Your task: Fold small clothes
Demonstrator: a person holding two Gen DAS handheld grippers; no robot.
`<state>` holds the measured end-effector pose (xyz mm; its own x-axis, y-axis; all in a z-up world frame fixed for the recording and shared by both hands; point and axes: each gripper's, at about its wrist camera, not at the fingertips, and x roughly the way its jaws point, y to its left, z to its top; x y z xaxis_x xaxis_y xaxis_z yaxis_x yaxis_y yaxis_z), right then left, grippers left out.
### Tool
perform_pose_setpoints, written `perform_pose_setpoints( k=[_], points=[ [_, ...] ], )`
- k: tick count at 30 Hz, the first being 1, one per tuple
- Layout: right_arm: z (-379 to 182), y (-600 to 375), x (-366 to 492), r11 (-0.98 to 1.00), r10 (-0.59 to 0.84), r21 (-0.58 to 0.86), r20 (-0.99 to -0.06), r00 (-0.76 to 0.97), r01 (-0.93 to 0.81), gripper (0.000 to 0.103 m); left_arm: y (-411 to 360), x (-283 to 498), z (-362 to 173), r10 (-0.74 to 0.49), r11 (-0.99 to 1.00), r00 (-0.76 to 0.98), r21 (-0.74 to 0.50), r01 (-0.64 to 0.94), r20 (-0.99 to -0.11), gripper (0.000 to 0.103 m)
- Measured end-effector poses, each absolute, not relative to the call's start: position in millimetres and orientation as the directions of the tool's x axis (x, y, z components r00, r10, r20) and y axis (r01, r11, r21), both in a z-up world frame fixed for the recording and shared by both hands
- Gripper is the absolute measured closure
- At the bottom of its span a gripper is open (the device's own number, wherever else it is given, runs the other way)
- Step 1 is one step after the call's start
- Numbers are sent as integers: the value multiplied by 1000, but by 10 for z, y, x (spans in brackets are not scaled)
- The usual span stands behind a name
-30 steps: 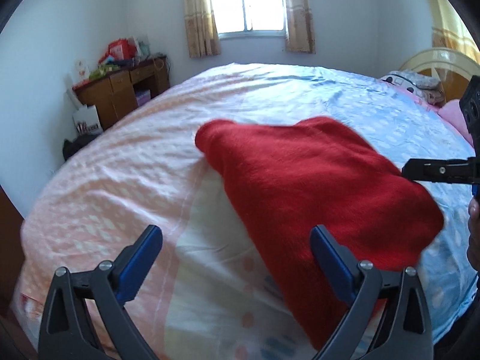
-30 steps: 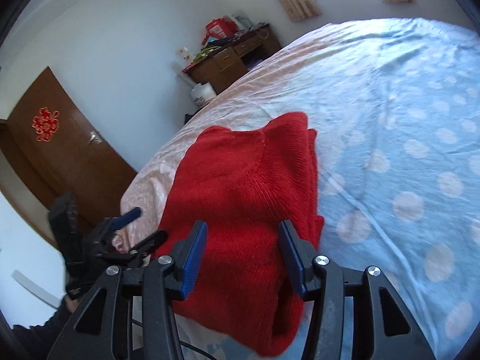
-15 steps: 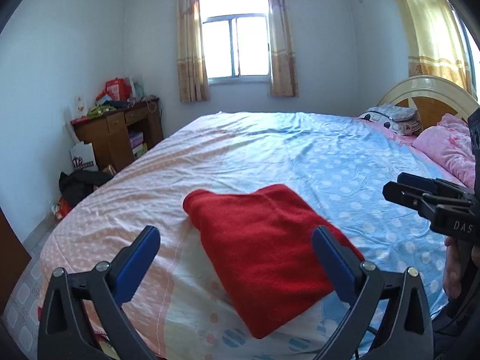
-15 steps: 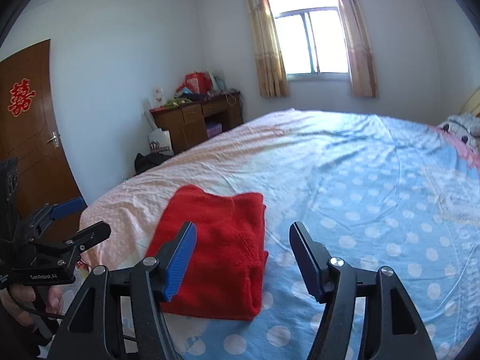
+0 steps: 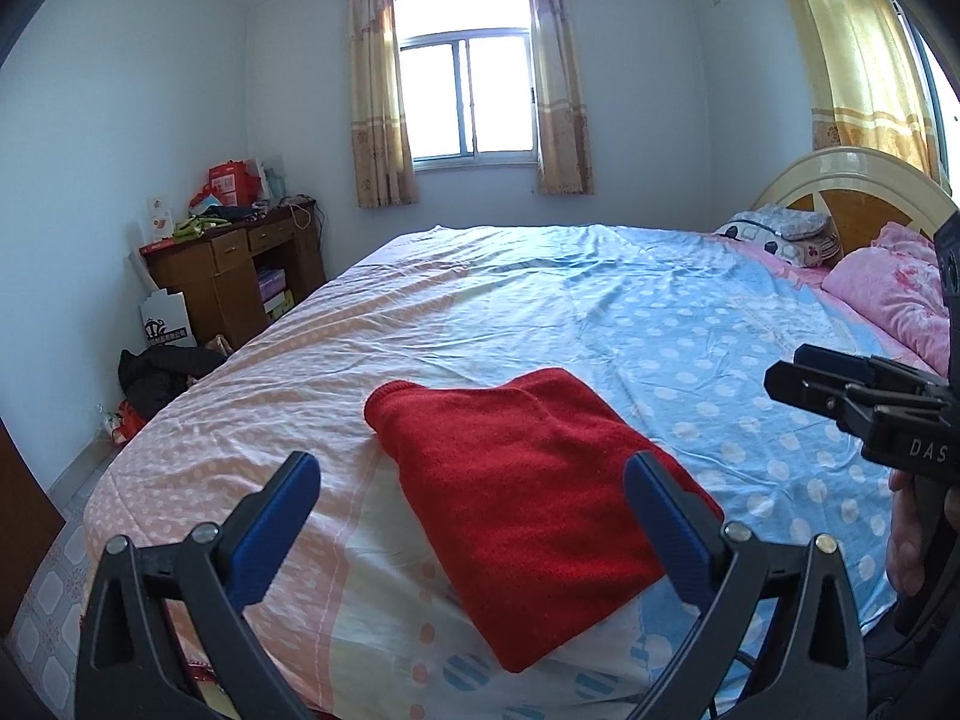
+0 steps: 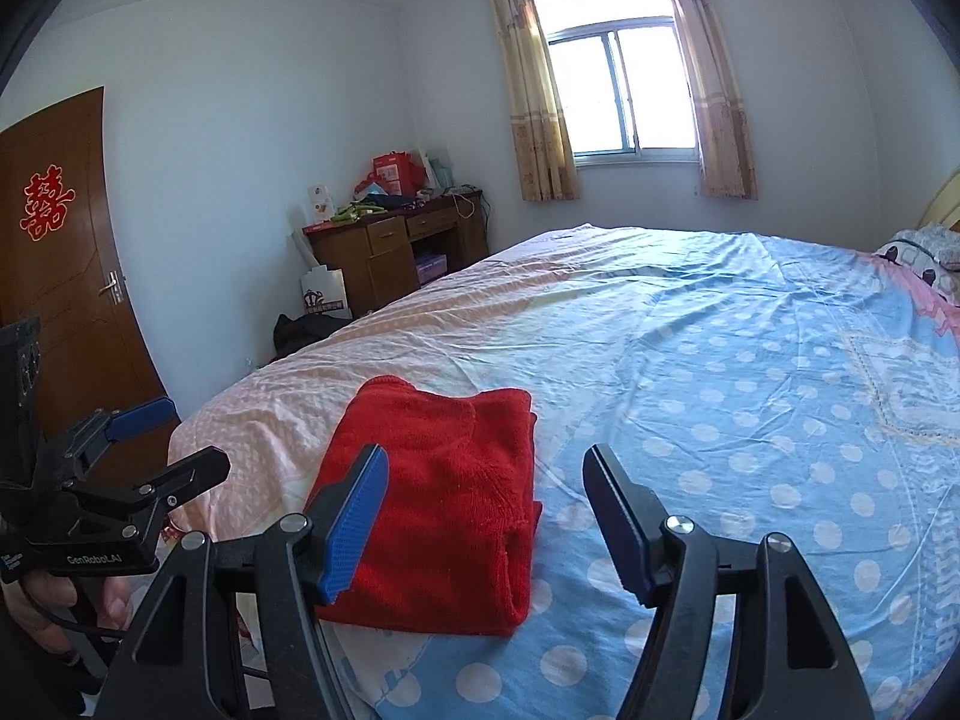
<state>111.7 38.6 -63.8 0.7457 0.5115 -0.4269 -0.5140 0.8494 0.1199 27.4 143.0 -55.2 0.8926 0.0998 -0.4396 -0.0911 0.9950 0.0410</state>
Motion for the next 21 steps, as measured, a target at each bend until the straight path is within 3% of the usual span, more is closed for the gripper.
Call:
perform_pose_setpoints(
  k=[21],
  points=[
    [-671,419,1078,849,510,115,-438,741,-516,34,1419,266,-570,100,995,891,43,-90,-444,0]
  ],
)
